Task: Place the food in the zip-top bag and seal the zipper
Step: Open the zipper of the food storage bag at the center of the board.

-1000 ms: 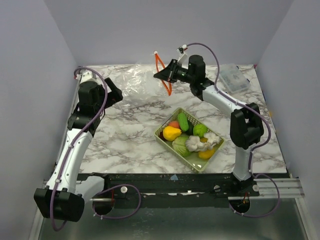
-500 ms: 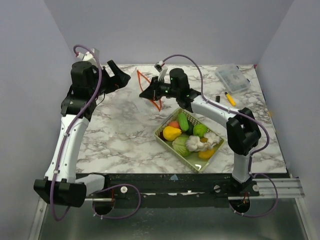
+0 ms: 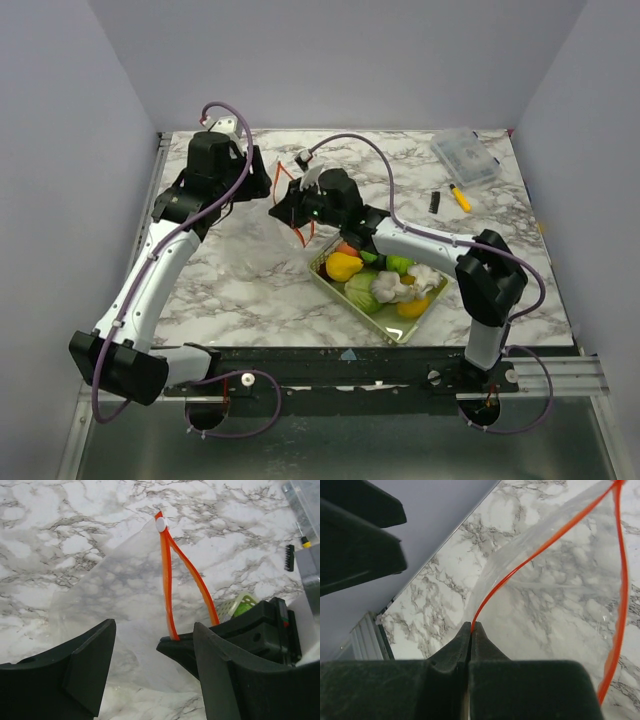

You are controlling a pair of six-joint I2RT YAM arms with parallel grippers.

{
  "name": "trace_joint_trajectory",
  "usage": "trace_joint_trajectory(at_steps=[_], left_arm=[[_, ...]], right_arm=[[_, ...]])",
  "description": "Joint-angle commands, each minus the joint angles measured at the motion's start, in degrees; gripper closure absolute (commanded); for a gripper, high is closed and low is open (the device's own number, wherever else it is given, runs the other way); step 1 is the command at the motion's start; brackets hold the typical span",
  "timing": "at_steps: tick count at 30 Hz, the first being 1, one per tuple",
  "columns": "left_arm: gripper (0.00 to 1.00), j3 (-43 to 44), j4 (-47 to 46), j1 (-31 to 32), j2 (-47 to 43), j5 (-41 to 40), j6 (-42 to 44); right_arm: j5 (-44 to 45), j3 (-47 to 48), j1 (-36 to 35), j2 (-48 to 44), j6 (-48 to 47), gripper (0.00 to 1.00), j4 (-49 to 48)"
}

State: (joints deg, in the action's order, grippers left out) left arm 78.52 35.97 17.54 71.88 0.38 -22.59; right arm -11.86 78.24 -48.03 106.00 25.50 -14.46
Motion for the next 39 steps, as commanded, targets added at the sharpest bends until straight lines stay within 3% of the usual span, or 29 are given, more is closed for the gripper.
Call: trace_joint_trajectory(at_steps=[1,16,23,29,37,39], left_arm=[[0.37,-1.27,-0.01,0.13,1.35,-4.83,1.90],[0.38,-3.65,-1.24,1.15,3.61,1.21,2.28],[0.31,-3.91,-1.79,1.36,4.30,4.04,2.37],[0.50,-2.76,0.32,1.43,5.76,3.00,2.99],[0.51,-2.64,1.47,2.22,6.01,2.42,3.69],[0.63,-3.32,0.75,2.41,5.41,1.77,4.16]], right_arm=[[8.03,-2.24,-1.42,-1.76,-1.23,1.00,-4.53],[9.07,-4.50,-4.13,-1.49,-1.42,1.00,-10.32],[8.69,-6.23,-5.21,-2.93,-1.14,1.00,-12.17],[11.27,-7.21,-6.54,-4.28,-1.07,0.99,-13.27],[14.26,-6.45,-7.86,-3.35,-0.03,1.00,-13.31],[14.30,-5.96,-8.00,-3.28,0.21,0.99,-12.50]])
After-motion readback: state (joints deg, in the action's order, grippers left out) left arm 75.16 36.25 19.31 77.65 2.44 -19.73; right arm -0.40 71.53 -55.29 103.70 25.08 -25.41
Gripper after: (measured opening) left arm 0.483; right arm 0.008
